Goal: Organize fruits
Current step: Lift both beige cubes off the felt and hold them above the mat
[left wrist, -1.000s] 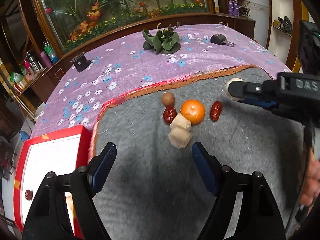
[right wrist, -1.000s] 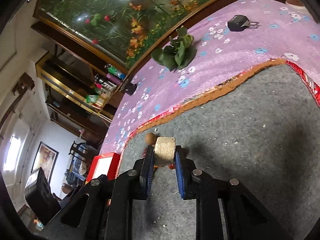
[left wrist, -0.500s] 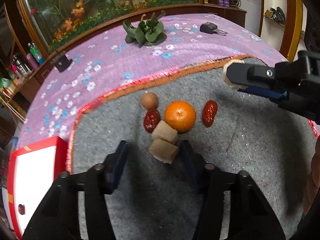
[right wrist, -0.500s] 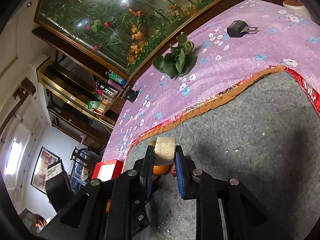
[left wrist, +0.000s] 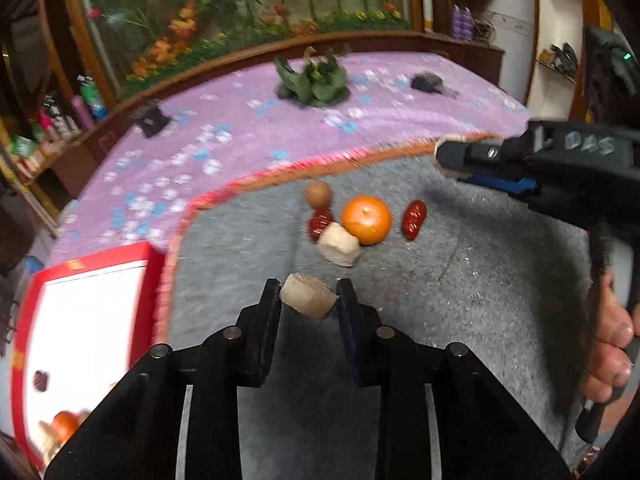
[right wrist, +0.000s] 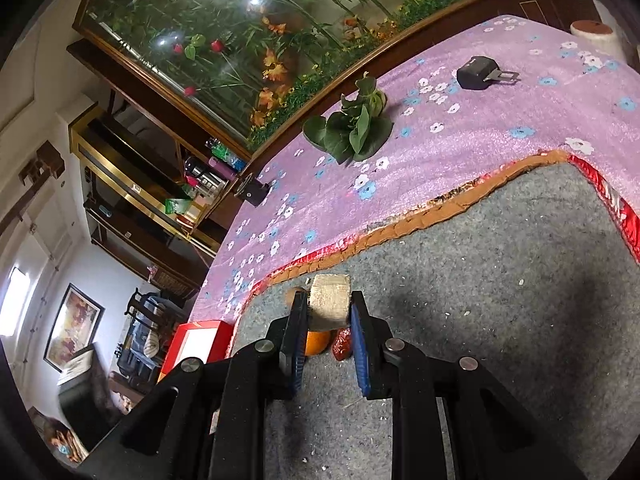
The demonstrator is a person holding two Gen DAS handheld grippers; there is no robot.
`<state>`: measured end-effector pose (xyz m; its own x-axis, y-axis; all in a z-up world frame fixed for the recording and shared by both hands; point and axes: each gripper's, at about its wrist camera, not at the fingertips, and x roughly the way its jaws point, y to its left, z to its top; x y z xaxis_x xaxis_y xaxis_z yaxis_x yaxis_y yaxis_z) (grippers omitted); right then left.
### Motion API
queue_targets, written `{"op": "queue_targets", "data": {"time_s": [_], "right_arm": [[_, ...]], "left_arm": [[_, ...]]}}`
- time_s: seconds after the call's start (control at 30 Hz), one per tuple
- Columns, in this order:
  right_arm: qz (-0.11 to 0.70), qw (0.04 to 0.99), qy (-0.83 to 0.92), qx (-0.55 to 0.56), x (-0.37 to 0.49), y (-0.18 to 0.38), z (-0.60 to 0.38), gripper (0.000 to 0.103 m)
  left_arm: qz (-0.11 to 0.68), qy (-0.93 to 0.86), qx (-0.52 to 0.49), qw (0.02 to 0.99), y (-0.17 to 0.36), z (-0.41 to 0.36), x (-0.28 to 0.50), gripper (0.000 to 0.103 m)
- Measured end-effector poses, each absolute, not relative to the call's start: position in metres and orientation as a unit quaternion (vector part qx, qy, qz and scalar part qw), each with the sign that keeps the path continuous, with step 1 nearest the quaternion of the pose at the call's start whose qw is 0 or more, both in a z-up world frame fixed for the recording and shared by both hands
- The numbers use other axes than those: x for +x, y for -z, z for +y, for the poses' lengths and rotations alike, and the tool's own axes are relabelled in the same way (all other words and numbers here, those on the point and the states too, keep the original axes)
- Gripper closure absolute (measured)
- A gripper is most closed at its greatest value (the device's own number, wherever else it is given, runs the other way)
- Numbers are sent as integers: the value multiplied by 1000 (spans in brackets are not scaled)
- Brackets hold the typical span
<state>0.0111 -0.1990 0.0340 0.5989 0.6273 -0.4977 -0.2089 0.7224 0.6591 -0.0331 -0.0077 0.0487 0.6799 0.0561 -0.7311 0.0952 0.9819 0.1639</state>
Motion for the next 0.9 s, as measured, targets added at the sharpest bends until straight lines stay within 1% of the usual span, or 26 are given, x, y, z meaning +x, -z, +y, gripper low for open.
{"op": "queue_targets", "data": {"time_s": [0.13, 0.33, 0.67, 0.9], "right_arm": [[375, 852, -247, 271, 10, -35, -196, 83], [366, 860, -247, 254, 7, -38, -192, 83], [327, 898, -219, 198, -7, -48, -188, 83], [323, 889, -236, 224, -34, -51, -191, 83]], "left_arm": [[367, -32, 105, 924, -67, -2, -57, 78], [333, -66, 90, 936, -87, 11, -92, 77], [325, -66, 61, 942, -93, 27, -121, 77], [325, -56, 55, 942, -90, 30, -134, 77]]}}
